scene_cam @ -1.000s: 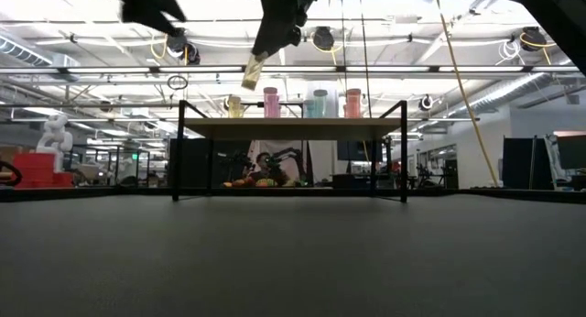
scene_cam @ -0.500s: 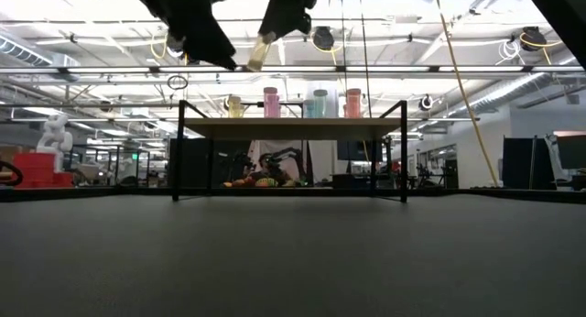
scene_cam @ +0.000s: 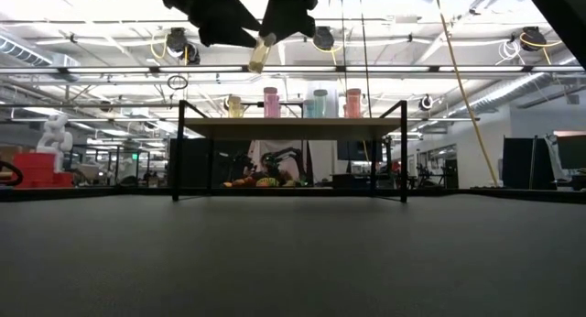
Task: Pick and place medicine bottles onto shelf by color
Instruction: Put the yellow pill bottle on the shelf aligned with the other yellow pill bottles, then return to Home Position
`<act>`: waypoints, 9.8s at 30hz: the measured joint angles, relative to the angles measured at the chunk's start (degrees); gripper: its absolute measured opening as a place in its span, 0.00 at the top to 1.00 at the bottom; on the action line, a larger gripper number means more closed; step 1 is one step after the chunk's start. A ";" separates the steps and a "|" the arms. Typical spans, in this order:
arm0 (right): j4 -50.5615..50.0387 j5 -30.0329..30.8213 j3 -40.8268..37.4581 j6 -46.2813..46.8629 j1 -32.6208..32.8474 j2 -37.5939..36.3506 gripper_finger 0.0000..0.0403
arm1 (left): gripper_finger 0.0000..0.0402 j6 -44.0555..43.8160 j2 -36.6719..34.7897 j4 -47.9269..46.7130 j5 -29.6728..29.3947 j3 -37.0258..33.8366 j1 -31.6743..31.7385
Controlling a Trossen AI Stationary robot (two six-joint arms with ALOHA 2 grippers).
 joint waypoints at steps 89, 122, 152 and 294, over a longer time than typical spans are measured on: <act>7.80 -2.71 0.06 -11.48 -6.02 -10.94 0.48 | 0.70 -8.45 -5.37 -6.23 -18.02 -0.23 0.47; 2.23 0.28 0.00 -9.32 -7.89 -13.72 0.48 | 0.70 3.05 -2.79 38.95 -8.76 -28.28 15.05; 2.34 0.52 0.00 -7.80 -8.26 -13.75 0.48 | 0.70 1.54 -2.85 36.19 -5.96 -28.20 17.35; 76.89 -15.00 -130.51 2.52 -4.22 -109.40 1.00 | 0.91 1.52 -62.46 16.03 9.09 -56.48 0.91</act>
